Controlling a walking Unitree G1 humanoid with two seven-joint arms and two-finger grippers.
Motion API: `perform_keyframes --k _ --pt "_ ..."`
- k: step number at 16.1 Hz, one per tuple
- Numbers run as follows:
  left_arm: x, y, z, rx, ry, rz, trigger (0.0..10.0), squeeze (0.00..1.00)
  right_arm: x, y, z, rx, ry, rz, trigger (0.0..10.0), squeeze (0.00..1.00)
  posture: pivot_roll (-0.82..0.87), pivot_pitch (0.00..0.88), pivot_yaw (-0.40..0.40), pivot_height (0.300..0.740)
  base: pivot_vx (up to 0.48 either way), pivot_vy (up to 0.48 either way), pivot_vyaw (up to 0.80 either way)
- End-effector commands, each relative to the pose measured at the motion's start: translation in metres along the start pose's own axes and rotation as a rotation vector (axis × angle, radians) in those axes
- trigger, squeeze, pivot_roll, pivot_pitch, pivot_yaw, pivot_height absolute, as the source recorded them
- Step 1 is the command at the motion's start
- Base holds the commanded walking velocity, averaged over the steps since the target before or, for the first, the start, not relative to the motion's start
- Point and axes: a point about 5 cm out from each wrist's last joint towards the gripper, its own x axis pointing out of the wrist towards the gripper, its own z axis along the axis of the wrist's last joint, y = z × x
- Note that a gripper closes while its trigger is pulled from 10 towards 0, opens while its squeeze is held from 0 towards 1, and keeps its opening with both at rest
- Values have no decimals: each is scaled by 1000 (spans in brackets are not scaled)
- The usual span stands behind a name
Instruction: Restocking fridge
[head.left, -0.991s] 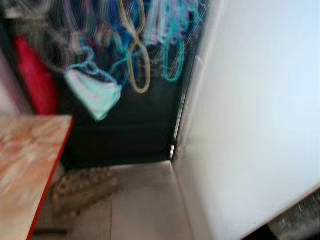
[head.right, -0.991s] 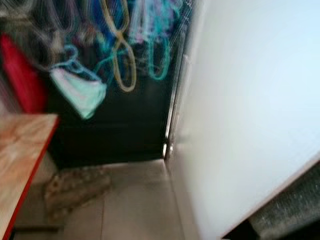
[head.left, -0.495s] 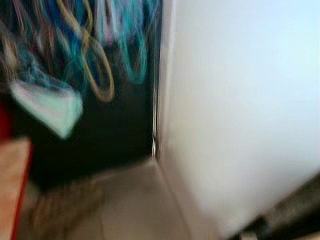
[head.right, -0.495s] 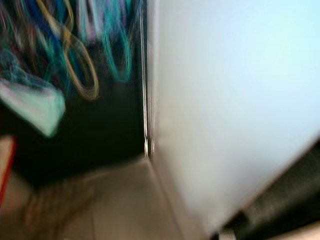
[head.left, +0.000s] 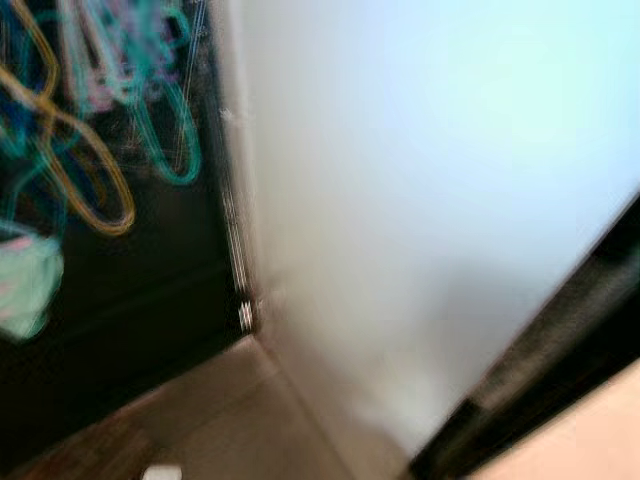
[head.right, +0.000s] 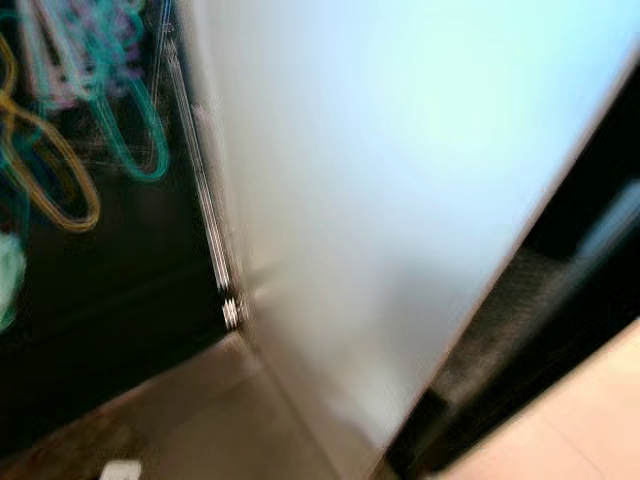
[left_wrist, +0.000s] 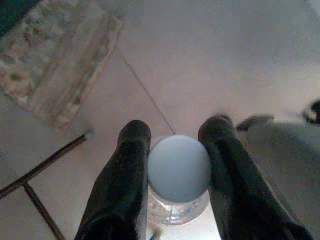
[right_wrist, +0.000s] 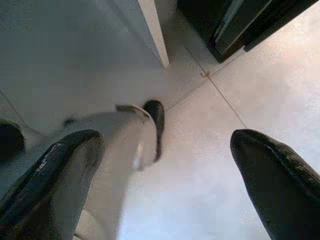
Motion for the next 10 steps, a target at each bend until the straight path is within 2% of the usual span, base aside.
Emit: perform_keyframes --k 1,6,9,10 --pt "-1 -5 -7 16 29 -18 10000 0 -3 -6 -3 11 5 -22 10000 0 98 0 -24 740 0 0 -712" --pt "-1 -3 -9 29 31 -21 10000 0 -2 -6 -4 14 3 -46 10000 0 83 0 -13 740 0 0 -711" --pt "-1 -3 -10 41 34 -27 10000 0 -3 -12 -3 18 -34 -144 10000 0 71 0 -8 740 0 0 -629" --pt "-2 -3 -10 47 35 -29 10000 0 -4 -13 -2 26 -48 -168 10000 0 65 0 -4 740 0 0 0"
